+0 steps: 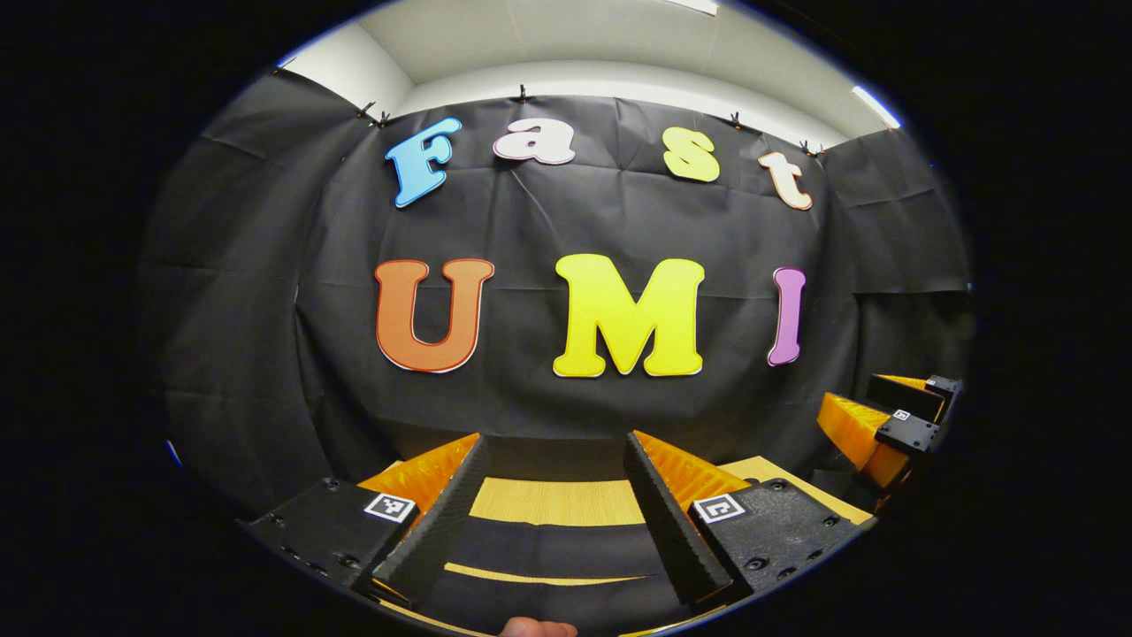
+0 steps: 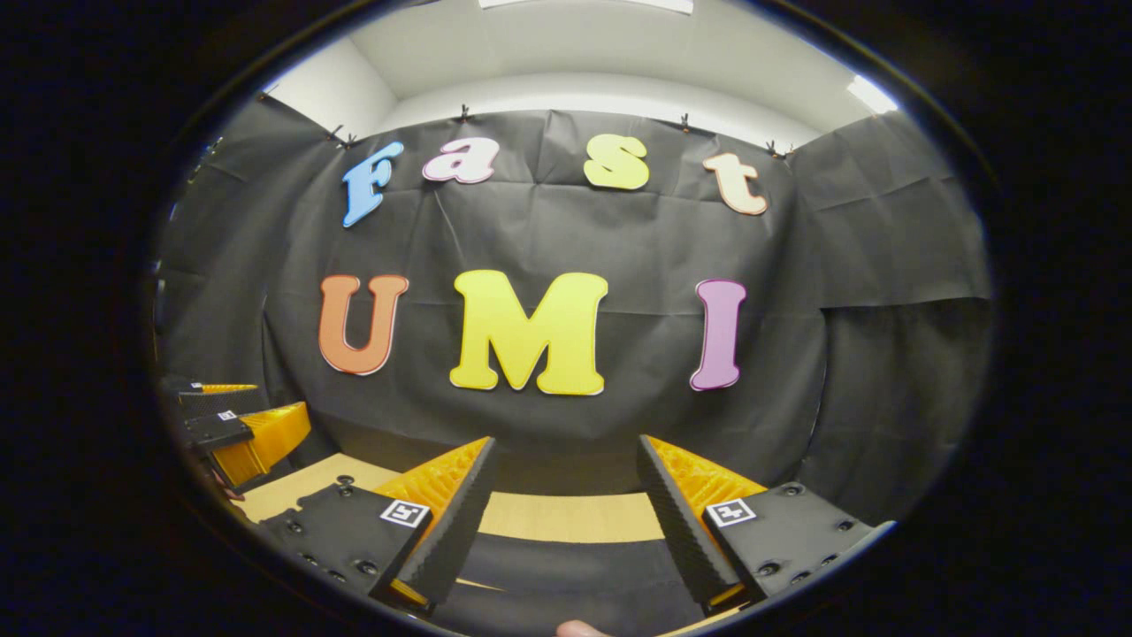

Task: Grasp the waist and the cuffs of the jeans and fold them to make the two legs overlap; first hold the waist and fold one-third of the jeans toward the cuffs, then hold the cuffs and fold the remaining one-third in the same direction to finish folding.

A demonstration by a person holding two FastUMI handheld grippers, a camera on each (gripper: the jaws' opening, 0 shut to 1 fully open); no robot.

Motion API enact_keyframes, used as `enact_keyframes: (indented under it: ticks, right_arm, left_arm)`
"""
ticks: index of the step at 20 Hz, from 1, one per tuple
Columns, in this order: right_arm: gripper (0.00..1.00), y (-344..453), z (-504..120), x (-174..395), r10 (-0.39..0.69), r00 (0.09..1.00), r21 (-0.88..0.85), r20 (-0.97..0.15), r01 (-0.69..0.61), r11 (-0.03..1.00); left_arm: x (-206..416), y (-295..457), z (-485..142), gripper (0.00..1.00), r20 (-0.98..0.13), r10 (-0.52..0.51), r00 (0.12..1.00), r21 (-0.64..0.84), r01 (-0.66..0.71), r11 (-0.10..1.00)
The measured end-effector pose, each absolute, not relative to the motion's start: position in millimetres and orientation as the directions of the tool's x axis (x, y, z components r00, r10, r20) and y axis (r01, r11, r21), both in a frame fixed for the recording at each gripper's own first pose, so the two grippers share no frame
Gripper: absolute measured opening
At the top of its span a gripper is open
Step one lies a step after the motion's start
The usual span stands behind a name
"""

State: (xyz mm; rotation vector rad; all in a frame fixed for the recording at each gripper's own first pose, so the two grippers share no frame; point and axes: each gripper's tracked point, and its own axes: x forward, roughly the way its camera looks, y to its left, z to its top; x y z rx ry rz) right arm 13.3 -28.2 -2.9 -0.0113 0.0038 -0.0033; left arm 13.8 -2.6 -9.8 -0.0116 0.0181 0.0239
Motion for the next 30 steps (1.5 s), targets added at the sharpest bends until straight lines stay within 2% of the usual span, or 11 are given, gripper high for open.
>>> enact_keyframes:
  ticks: [8,10,12,16,19,21,24,26,30]
  right_arm:
    - [0.96,-60,-16,17,-0.028,0.999,-0.008,-0.039,0.027,1.0]
    - [0.96,-77,-28,17,-0.032,0.997,-0.025,-0.072,0.03,0.999]
    - [0.97,-109,-50,15,-0.052,0.989,-0.021,-0.139,0.049,0.999]
    - [0.98,-205,-127,-7,-0.151,0.916,0.005,-0.372,0.164,0.986]
    - [0.98,-269,-177,-27,-0.23,0.828,0.054,-0.51,0.298,0.953]
    - [0.98,-295,-208,-39,-0.248,0.773,0.118,-0.584,0.383,0.916]
    - [0.96,-320,-257,-38,-0.216,0.698,0.238,-0.683,0.492,0.837]
    - [1.0,-334,-287,-40,-0.199,0.642,0.278,-0.74,0.561,0.78]
    - [0.98,-347,-319,-41,-0.189,0.577,0.289,-0.794,0.634,0.717]
  left_arm:
    - [19,23,-19,0.98,-0.035,0.074,0.997,-0.014,-0.074,0.997]
    - [21,30,-33,0.98,-0.07,0.072,0.995,-0.051,-0.075,0.996]
    - [17,60,-57,0.98,-0.141,0.123,0.982,-0.078,-0.135,0.988]
    - [-16,149,-132,0.98,-0.331,0.262,0.907,-0.137,-0.321,0.937]
    - [-47,206,-187,0.99,-0.465,0.345,0.816,-0.189,-0.472,0.861]
    - [-63,222,-217,0.99,-0.537,0.352,0.767,-0.259,-0.547,0.796]
    - [-74,228,-267,0.99,-0.655,0.292,0.697,-0.367,-0.631,0.684]
    - [-81,228,-293,0.99,-0.703,0.25,0.666,-0.411,-0.667,0.621]
    - [-97,236,-333,0.99,-0.78,0.169,0.602,-0.513,-0.771,0.377]
